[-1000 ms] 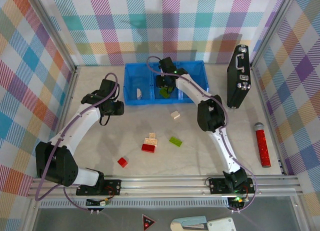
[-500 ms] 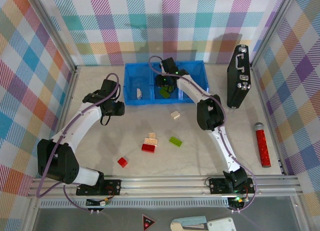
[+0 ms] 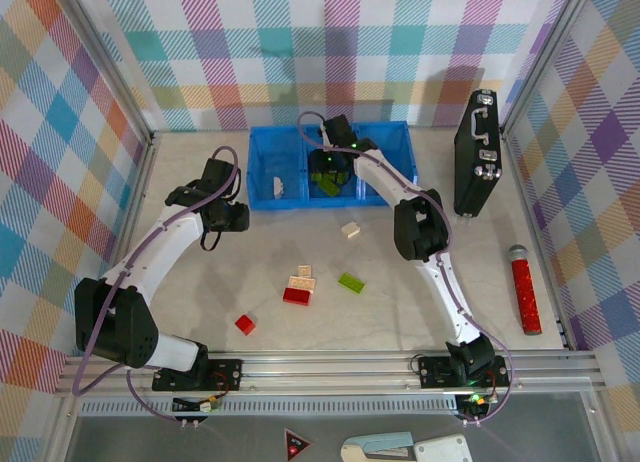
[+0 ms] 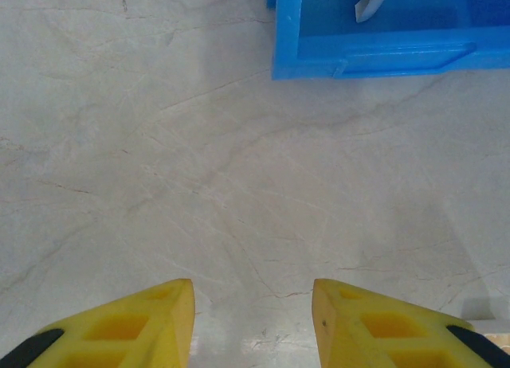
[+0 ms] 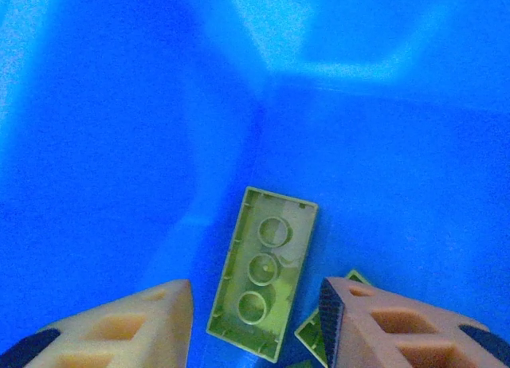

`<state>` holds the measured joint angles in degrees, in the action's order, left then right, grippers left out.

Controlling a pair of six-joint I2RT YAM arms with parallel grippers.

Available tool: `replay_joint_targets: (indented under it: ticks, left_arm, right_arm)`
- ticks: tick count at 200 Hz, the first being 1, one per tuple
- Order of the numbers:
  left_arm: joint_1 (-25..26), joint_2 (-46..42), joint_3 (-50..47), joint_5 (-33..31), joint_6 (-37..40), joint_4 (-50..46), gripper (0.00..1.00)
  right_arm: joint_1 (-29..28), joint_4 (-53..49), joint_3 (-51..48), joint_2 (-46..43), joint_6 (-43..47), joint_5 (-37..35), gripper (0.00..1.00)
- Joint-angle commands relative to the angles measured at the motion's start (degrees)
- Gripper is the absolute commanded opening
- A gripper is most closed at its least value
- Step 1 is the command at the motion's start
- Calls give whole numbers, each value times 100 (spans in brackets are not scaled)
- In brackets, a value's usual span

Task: Sort the legos into containers by color
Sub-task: Place the lego in the container, then pick up the lego from the center of the table.

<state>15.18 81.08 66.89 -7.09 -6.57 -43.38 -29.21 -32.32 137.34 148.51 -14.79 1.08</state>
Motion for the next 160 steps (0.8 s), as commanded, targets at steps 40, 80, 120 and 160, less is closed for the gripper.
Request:
replay_joint_targets:
  ticks: [40, 80, 120, 160]
  left_arm:
    - [-85, -151, -15, -1, 42, -83, 44]
    - [-84, -171, -40, -7, 29, -66, 44]
    - [-85, -170, -45, -55, 24, -66, 44]
    - [-85, -193, -65, -82, 6, -48, 44]
  right_arm:
    - [-162, -894, -318, -918, 262, -194, 49]
    - [-242, -1100, -1168, -1622, 205, -236, 50]
    - [-380, -1538, -1784, -2237, 243, -449, 50]
    - [-556, -1532, -2723, -2956, 392, -702, 51]
